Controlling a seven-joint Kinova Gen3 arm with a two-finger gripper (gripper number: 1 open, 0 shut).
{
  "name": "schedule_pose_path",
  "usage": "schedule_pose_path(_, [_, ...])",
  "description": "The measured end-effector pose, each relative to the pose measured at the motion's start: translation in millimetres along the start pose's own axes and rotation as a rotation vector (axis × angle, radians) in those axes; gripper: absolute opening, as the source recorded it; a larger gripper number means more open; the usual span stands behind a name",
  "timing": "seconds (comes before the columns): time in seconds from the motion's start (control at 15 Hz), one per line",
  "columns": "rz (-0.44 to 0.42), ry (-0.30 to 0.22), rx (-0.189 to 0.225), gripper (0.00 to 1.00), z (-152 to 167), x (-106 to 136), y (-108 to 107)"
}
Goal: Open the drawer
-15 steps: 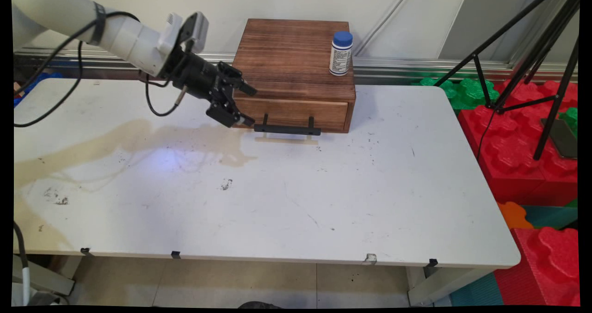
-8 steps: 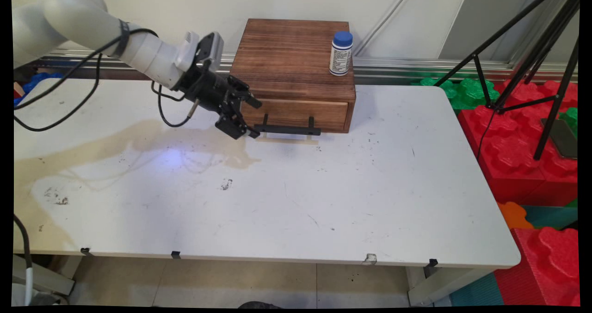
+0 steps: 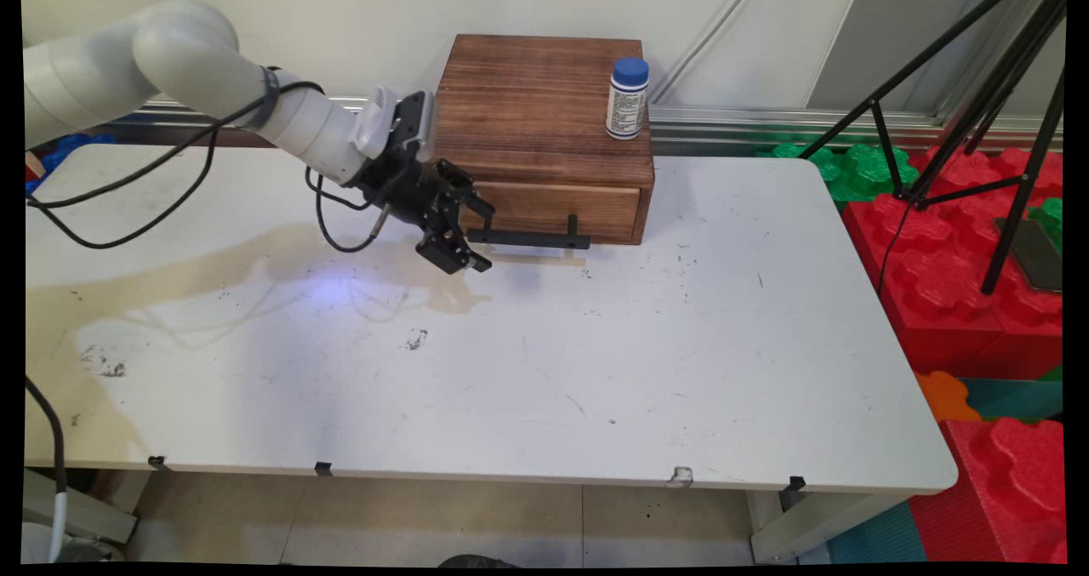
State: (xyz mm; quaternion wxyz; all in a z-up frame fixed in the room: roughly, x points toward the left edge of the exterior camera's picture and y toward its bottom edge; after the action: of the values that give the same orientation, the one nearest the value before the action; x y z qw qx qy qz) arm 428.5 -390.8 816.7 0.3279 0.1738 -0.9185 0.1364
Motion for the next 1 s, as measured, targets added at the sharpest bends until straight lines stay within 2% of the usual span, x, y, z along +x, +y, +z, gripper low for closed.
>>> schedule_pose_path(1.0, [0.020, -0.040, 0.001, 1.00, 36, 1, 1])
